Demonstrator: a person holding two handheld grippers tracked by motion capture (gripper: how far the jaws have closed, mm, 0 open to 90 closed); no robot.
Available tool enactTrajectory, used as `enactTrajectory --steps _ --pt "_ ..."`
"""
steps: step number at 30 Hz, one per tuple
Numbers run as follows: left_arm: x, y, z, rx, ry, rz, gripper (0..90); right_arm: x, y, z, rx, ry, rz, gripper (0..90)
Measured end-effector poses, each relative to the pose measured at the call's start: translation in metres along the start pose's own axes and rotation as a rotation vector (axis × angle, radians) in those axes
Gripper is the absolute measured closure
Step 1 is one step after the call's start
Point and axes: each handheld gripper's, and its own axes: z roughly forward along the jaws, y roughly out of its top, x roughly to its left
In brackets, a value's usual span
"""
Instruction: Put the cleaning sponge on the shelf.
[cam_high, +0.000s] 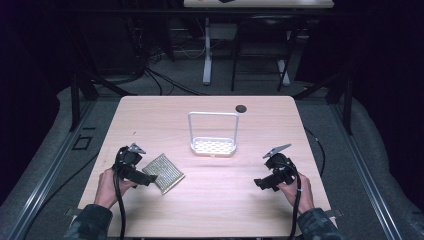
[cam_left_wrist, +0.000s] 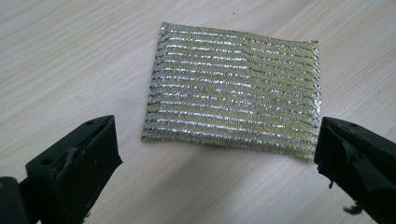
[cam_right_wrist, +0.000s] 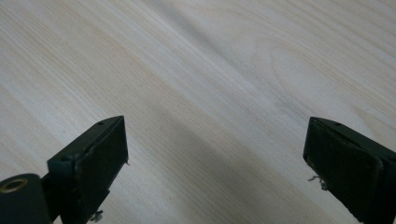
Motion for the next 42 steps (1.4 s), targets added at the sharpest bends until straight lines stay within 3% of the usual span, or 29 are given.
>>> enactTrajectory --steps 5,11,20,28,32,33,42 --pt "-0.006 0.005 0.009 0.028 -0.006 0.030 0.0 0.002 0.001 0.001 0.006 -0.010 -0.015 0.9" --pt "-0.007 0.010 0.016 0.046 -0.017 0.032 0.0 0.002 0.001 0.001 0.014 -0.020 -0.040 0.0" --pt "-0.015 0.020 0.031 0.063 -0.044 0.046 0.0 0.003 0.001 0.002 0.022 -0.015 -0.029 0.0" --pt "-0.021 0.019 0.045 0.127 -0.028 0.057 0.6 0.003 0.001 0.002 0.016 -0.013 -0.026 0.0" --pt "-0.027 0.019 0.049 0.148 0.007 0.084 0.7 0.003 0.001 0.002 0.016 -0.014 -0.025 0.0" --pt "-0.030 0.018 0.050 0.149 0.026 0.093 0.7 0.003 0.001 0.002 0.017 -0.015 -0.024 0.0" --pt "-0.031 0.016 0.051 0.146 0.038 0.088 4.2 0.002 0.001 0.002 0.018 -0.021 -0.031 0.1"
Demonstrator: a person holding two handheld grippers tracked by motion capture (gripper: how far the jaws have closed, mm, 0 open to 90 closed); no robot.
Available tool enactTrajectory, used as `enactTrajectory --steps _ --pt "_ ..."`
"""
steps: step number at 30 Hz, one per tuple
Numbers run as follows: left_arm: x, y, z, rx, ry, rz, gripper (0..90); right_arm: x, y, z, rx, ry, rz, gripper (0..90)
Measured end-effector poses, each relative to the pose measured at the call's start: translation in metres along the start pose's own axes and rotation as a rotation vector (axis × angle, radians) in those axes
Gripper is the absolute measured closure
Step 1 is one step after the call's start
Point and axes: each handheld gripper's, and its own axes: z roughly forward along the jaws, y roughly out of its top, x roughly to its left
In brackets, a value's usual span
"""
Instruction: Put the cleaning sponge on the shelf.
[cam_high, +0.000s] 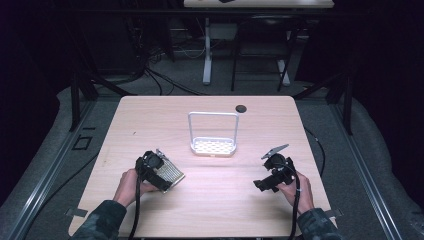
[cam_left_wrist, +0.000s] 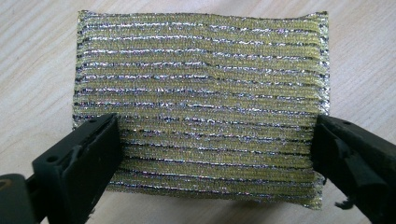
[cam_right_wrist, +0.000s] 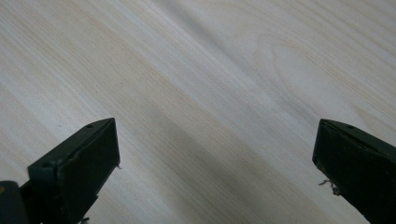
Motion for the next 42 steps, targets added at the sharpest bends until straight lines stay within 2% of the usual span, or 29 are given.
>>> enactTrajectory --steps 11,22,32,42 --pt "0.001 -0.002 -0.001 -0.026 -0.004 -0.006 11.8 0.000 0.000 0.001 0.005 0.001 0.008 0.9" --pt "0.006 -0.005 -0.005 -0.054 0.009 -0.018 27.3 0.000 0.000 0.000 0.007 0.011 0.020 1.9" --pt "0.005 -0.007 -0.008 -0.081 0.056 -0.023 39.1 0.000 0.000 -0.001 0.007 0.010 0.018 2.5" --pt "0.007 -0.007 -0.014 -0.097 0.087 -0.038 45.5 0.000 0.000 -0.001 -0.002 0.012 0.017 2.6"
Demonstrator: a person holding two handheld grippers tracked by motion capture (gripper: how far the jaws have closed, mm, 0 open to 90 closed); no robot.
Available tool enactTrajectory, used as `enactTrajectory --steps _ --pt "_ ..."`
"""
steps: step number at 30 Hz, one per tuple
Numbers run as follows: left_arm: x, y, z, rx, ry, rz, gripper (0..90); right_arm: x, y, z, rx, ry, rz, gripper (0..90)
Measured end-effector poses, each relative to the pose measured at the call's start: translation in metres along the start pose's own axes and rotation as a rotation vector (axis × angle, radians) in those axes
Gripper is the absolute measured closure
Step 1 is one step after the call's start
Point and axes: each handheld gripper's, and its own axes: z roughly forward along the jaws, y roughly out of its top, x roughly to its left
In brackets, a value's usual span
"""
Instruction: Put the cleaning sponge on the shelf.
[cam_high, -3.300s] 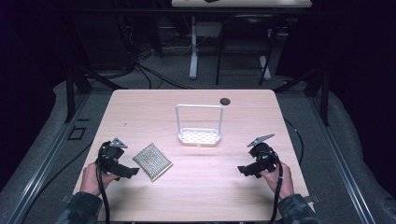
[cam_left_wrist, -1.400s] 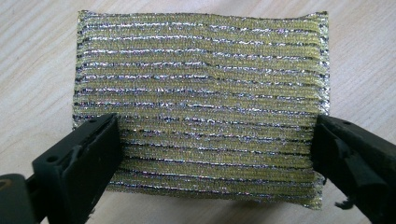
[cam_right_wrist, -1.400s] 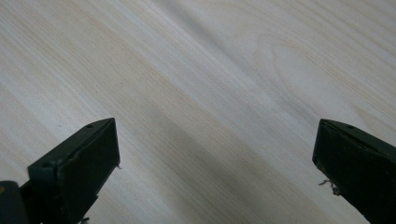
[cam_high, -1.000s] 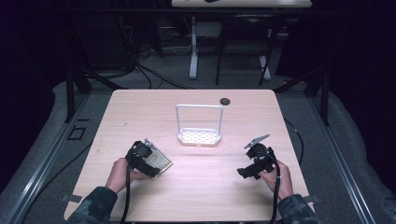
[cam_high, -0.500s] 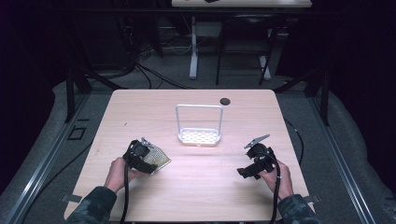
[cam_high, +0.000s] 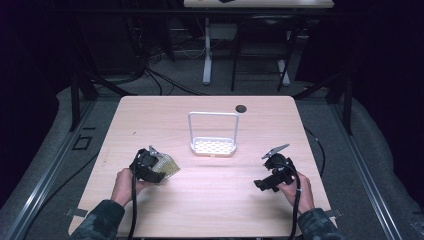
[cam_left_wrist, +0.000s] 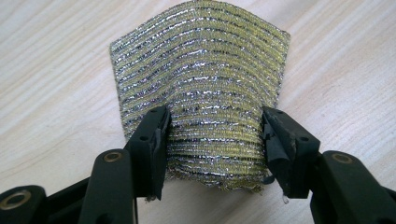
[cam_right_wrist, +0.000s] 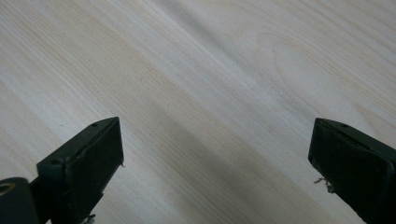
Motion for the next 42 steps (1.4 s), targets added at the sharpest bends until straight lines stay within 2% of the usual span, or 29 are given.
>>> enactTrajectory --steps 2,11,18,25,42 --pt "0.001 0.000 -0.003 -0.013 0.009 -0.012 46.5 0.000 0.000 0.000 0.001 0.002 0.000 2.6" --pt "0.000 0.001 -0.012 -0.038 0.031 -0.017 47.0 -0.001 0.000 -0.001 0.001 0.004 -0.001 2.3" --pt "-0.003 0.002 -0.018 -0.063 0.029 -0.029 46.5 -0.001 0.000 -0.001 0.001 0.003 0.001 2.3" --pt "-0.009 0.004 -0.019 -0.083 -0.014 -0.056 45.6 -0.001 0.000 -0.001 0.001 0.006 -0.001 1.9" --pt "-0.025 0.010 -0.021 -0.106 -0.033 -0.068 45.2 0.000 0.000 0.000 0.010 0.003 -0.006 2.1"
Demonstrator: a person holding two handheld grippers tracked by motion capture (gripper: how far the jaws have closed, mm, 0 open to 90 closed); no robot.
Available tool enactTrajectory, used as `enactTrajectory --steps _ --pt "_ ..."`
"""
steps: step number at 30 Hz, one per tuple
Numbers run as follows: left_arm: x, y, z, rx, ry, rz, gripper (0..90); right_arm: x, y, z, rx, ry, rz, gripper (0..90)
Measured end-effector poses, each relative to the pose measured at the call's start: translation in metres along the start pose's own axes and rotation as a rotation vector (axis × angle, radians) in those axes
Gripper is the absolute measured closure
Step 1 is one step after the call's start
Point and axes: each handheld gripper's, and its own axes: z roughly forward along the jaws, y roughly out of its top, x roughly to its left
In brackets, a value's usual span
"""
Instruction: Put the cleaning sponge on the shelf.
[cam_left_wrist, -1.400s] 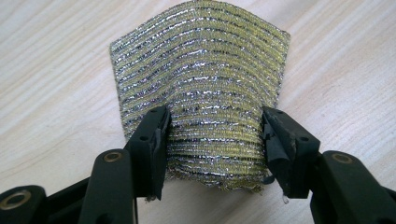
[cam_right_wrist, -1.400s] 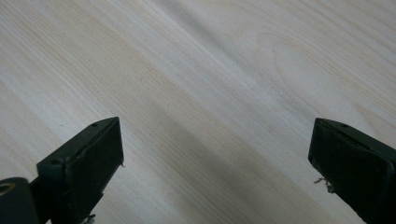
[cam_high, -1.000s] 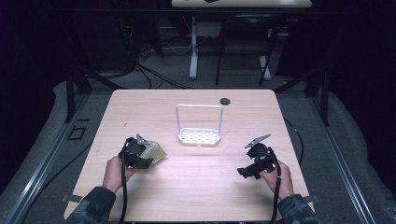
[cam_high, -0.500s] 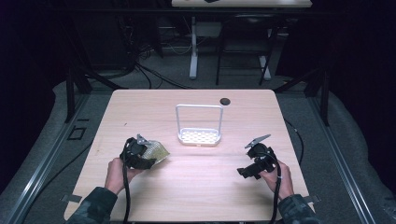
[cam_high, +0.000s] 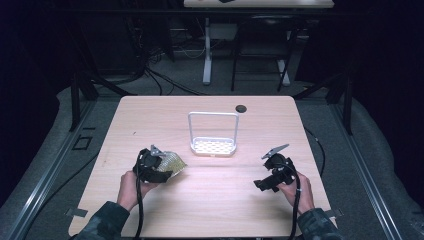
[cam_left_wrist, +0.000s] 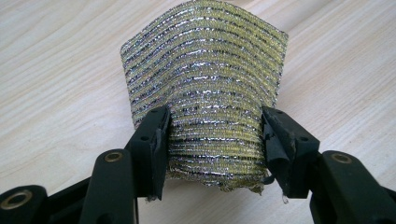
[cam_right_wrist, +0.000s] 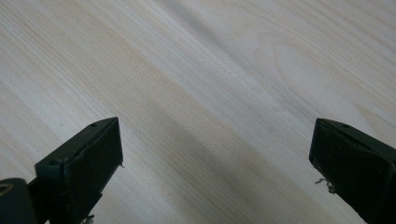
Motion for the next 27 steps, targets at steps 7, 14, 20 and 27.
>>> enactTrajectory --steps 7,14,20,27 --pt "-0.006 0.004 0.001 -0.009 -0.005 0.010 45.2 0.000 0.000 0.000 0.001 -0.001 0.002 2.2" --pt "-0.013 0.009 0.002 -0.021 -0.021 0.020 45.2 0.000 0.000 0.000 0.001 -0.004 0.004 2.3" --pt "-0.023 0.014 0.003 -0.028 -0.028 0.047 45.4 0.000 0.000 0.000 -0.001 -0.003 0.008 2.4" --pt "-0.030 0.022 0.004 -0.043 -0.045 0.054 45.5 0.000 0.000 -0.001 -0.004 -0.009 0.005 2.9"
